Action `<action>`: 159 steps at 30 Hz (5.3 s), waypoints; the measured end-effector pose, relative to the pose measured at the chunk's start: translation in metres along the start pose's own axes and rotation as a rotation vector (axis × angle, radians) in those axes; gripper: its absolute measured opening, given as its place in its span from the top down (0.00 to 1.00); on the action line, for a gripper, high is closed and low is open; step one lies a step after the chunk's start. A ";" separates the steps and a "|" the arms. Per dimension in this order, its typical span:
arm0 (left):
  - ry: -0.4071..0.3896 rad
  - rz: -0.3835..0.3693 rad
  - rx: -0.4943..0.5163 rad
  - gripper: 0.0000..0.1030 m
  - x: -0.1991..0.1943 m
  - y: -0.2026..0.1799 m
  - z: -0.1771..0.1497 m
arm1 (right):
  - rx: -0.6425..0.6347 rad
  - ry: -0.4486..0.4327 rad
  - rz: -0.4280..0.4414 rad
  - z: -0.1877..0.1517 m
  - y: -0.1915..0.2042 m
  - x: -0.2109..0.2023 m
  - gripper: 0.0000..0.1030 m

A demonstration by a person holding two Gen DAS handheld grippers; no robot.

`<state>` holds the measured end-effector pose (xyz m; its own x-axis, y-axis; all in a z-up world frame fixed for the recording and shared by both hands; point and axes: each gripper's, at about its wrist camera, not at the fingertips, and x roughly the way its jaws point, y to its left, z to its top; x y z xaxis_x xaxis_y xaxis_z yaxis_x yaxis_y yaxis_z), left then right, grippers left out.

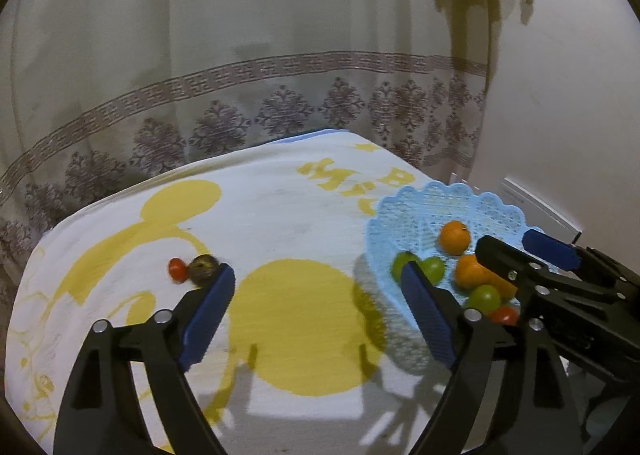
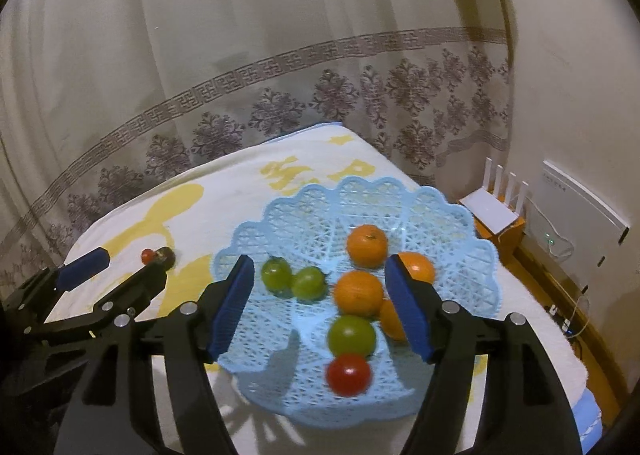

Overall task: Organize fruits
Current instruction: 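Open both tools to drop the green tomatoes into the basket, then move both open tools back toward the red tomato and dark brown fruit, then grasp the dark brown fruit with the right tool while the left tool grasps the red cherry tomato, then carry the cherry tomato and brown fruit over the blue basket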

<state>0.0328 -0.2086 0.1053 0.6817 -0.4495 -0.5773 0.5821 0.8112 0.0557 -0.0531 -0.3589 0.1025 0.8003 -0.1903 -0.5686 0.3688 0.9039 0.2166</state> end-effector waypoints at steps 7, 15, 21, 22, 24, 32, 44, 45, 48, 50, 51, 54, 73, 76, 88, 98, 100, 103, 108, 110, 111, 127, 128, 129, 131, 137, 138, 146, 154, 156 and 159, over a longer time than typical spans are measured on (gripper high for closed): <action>0.004 0.073 -0.072 0.16 -0.004 0.046 -0.003 | -0.045 0.003 0.029 0.003 0.030 0.009 0.28; 0.018 0.166 -0.146 0.16 -0.007 0.101 -0.013 | -0.122 0.018 0.076 0.004 0.071 0.022 0.28; 0.031 0.218 -0.192 0.16 -0.006 0.135 -0.018 | -0.190 0.041 0.116 0.000 0.106 0.036 0.28; 0.034 0.224 -0.199 0.16 -0.005 0.139 -0.019 | -0.207 0.046 0.123 -0.001 0.114 0.040 0.28; 0.043 0.237 -0.212 0.16 -0.002 0.147 -0.020 | -0.227 0.054 0.135 -0.003 0.125 0.046 0.28; 0.083 0.271 -0.264 0.16 0.011 0.174 -0.030 | -0.295 0.108 0.187 -0.012 0.170 0.086 0.28; 0.123 0.311 -0.337 0.16 0.023 0.205 -0.041 | -0.263 0.295 0.194 -0.016 0.187 0.176 0.32; 0.127 0.317 -0.347 0.16 0.024 0.208 -0.042 | -0.258 0.306 0.200 -0.016 0.187 0.180 0.34; 0.136 0.326 -0.363 0.16 0.027 0.215 -0.046 | -0.255 0.323 0.209 -0.016 0.189 0.189 0.34; 0.141 0.330 -0.365 0.16 0.028 0.216 -0.047 | -0.262 0.328 0.210 -0.016 0.192 0.194 0.34; 0.144 0.332 -0.365 0.16 0.029 0.216 -0.048 | -0.264 0.329 0.210 -0.015 0.193 0.196 0.34; 0.151 0.335 -0.364 0.16 0.032 0.217 -0.049 | -0.277 0.328 0.216 -0.014 0.198 0.200 0.34; 0.181 0.316 -0.307 0.16 0.055 0.204 -0.036 | -0.283 0.309 0.206 -0.013 0.183 0.184 0.61; 0.180 0.280 -0.287 0.16 0.063 0.196 -0.029 | -0.282 0.303 0.192 -0.013 0.176 0.176 0.61; 0.199 0.129 -0.249 0.44 0.104 0.170 -0.011 | -0.285 0.303 0.192 -0.023 0.165 0.165 0.61; 0.238 0.065 -0.255 0.70 0.128 0.167 -0.017 | -0.282 0.304 0.198 -0.027 0.165 0.169 0.61; 0.231 0.049 -0.248 0.76 0.128 0.165 -0.018 | -0.283 0.301 0.197 -0.027 0.165 0.168 0.61; 0.219 0.045 -0.238 0.76 0.124 0.162 -0.018 | -0.282 0.300 0.199 -0.027 0.166 0.168 0.61; 0.189 0.062 -0.248 0.76 0.110 0.164 -0.017 | -0.278 0.294 0.211 -0.026 0.166 0.163 0.61; 0.175 0.076 -0.261 0.76 0.101 0.167 -0.017 | -0.280 0.287 0.219 -0.025 0.167 0.159 0.61; 0.171 0.080 -0.264 0.76 0.097 0.168 -0.016 | -0.280 0.284 0.222 -0.026 0.168 0.157 0.61; 0.079 0.142 -0.286 0.76 0.034 0.160 -0.016 | -0.252 0.200 0.268 -0.017 0.163 0.094 0.61; 0.073 0.139 -0.283 0.76 0.030 0.157 -0.015 | -0.248 0.194 0.268 -0.016 0.161 0.090 0.61; 0.069 0.135 -0.281 0.76 0.028 0.155 -0.015 | -0.240 0.185 0.266 -0.015 0.158 0.084 0.61; 0.060 0.130 -0.275 0.76 0.022 0.151 -0.014 | -0.229 0.174 0.262 -0.013 0.151 0.075 0.61; 0.037 0.104 -0.249 0.76 0.007 0.133 -0.011 | -0.187 0.136 0.230 -0.007 0.123 0.051 0.61; 0.034 0.099 -0.242 0.76 0.005 0.129 -0.011 | -0.179 0.129 0.223 -0.007 0.118 0.047 0.61; 0.036 0.053 -0.203 0.76 -0.003 0.099 -0.011 | -0.093 0.082 0.144 -0.001 0.061 0.021 0.61; 0.028 0.008 -0.145 0.76 -0.008 0.061 -0.006 | -0.014 0.062 0.083 0.000 0.011 0.006 0.61; 0.026 0.001 -0.128 0.76 -0.009 0.051 -0.004 | -0.007 0.054 0.077 -0.001 0.004 0.003 0.61; 0.024 -0.007 -0.108 0.76 -0.010 0.038 -0.003 | 0.002 0.045 0.071 0.000 -0.004 -0.001 0.61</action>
<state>0.0467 -0.1717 0.1112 0.6662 -0.4473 -0.5968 0.5347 0.8443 -0.0359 -0.0551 -0.3625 0.1019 0.8025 -0.1078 -0.5868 0.3126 0.9137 0.2597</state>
